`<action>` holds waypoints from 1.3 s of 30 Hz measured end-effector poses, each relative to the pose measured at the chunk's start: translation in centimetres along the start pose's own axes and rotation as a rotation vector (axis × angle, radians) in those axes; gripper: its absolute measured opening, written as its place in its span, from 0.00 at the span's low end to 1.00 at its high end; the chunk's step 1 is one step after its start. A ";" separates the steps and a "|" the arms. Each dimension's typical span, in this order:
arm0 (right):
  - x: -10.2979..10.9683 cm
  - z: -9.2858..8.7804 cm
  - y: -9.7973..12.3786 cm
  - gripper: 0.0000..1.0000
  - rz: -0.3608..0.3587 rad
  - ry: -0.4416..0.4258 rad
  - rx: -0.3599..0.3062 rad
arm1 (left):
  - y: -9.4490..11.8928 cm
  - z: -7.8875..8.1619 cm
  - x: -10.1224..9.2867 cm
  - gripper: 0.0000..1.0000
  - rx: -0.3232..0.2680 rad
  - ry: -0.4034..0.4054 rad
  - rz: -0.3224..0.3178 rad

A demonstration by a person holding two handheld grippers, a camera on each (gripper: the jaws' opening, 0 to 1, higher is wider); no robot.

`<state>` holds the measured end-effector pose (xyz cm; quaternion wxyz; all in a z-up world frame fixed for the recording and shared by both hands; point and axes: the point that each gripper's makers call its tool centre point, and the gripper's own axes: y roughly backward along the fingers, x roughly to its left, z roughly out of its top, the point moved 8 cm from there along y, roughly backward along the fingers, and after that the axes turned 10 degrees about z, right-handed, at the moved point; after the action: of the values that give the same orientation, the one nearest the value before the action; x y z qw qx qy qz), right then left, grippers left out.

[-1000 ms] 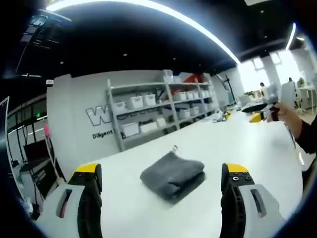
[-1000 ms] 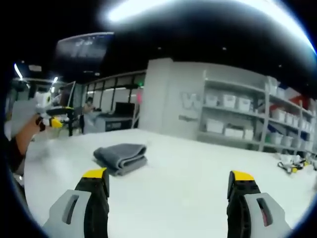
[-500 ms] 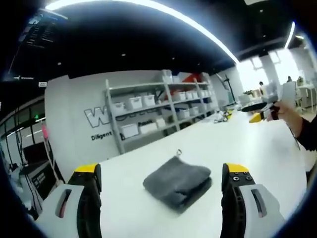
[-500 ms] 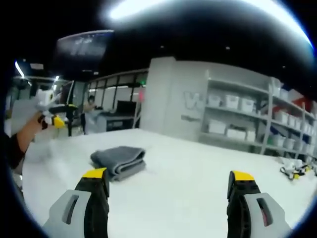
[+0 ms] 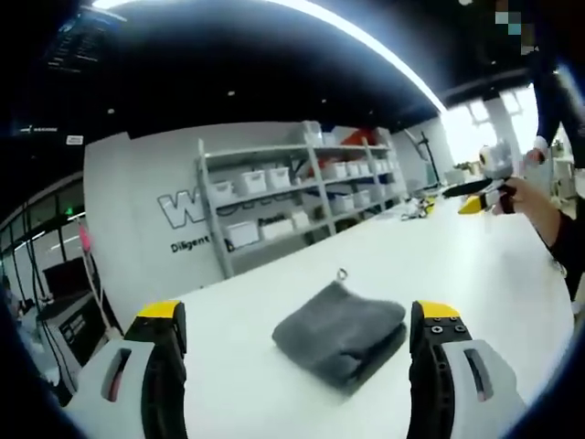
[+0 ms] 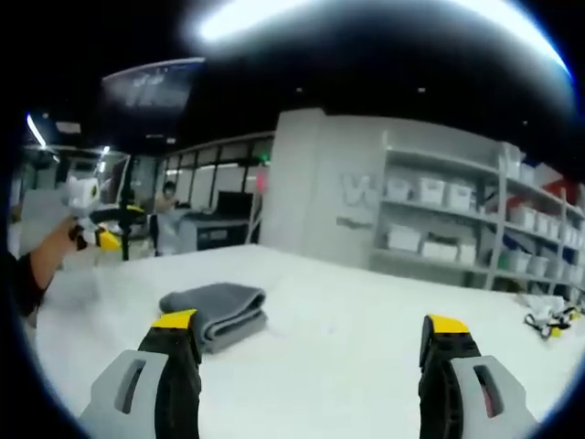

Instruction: Open the folded towel by lifting each exposed corner and separating the folded layers until the towel lies flat within the target outline without major curled edges

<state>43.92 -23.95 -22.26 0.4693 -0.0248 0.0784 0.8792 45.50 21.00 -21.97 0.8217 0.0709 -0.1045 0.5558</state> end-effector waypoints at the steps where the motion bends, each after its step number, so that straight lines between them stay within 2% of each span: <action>1: -0.2 0.0 -0.2 1.00 0.000 0.001 0.002 | -0.2 0.0 0.2 0.99 0.001 -0.002 0.001; 7: -0.6 0.1 -2.3 1.00 0.012 0.008 0.017 | -1.4 -0.5 0.8 0.99 0.012 -0.006 0.007; 11: -0.9 -0.4 -3.7 1.00 0.020 0.003 0.029 | -2.3 -0.9 1.3 0.99 0.019 -0.001 0.008; 22: -2.4 -0.9 -5.7 1.00 0.009 0.025 0.079 | -4.9 -1.5 1.9 0.99 0.051 -0.025 -0.019; 34: -2.7 -0.3 -8.3 1.00 0.021 0.077 0.116 | -7.5 -1.0 0.9 0.99 0.070 -0.088 -0.075; 39: -3.0 -0.1 -9.7 1.00 0.029 0.080 0.123 | -8.7 -0.9 -0.3 0.99 0.062 -0.119 -0.100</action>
<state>53.58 -21.14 -23.15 0.4536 -0.0301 0.1515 0.8777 53.53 17.69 -22.91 0.8382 0.1342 -0.1321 0.5118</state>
